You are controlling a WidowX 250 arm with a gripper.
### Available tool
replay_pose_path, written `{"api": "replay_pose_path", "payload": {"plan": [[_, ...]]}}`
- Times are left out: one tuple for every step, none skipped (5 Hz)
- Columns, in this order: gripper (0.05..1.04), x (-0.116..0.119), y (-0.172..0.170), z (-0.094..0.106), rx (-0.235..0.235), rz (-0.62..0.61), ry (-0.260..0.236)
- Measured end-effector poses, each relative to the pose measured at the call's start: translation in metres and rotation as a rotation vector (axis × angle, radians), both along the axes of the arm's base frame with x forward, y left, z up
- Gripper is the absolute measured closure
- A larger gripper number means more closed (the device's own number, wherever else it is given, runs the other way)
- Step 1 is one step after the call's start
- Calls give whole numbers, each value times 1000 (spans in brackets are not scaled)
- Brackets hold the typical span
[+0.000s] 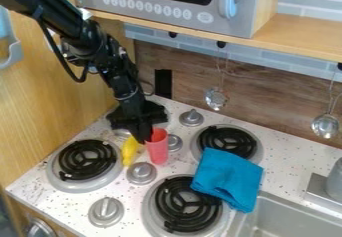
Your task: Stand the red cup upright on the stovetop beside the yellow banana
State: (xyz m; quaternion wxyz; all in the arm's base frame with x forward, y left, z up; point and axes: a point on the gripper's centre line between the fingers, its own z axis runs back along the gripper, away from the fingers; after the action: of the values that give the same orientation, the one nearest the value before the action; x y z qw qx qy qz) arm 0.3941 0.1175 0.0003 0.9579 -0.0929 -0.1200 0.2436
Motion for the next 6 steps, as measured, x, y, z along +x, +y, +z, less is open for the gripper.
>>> {"api": "replay_pose_path", "payload": {"plan": [[1001, 2, 0, 0, -2, 15, -15], [1001, 5, -5, -1, -11, 20, -22], [956, 9, -20, 0, -20, 4, -26], [773, 9, -22, -1, -23, 15, -21], [474, 9, -22, -1, -20, 12, -20], [169, 7, -24, -1, -26, -8, -6]]}}
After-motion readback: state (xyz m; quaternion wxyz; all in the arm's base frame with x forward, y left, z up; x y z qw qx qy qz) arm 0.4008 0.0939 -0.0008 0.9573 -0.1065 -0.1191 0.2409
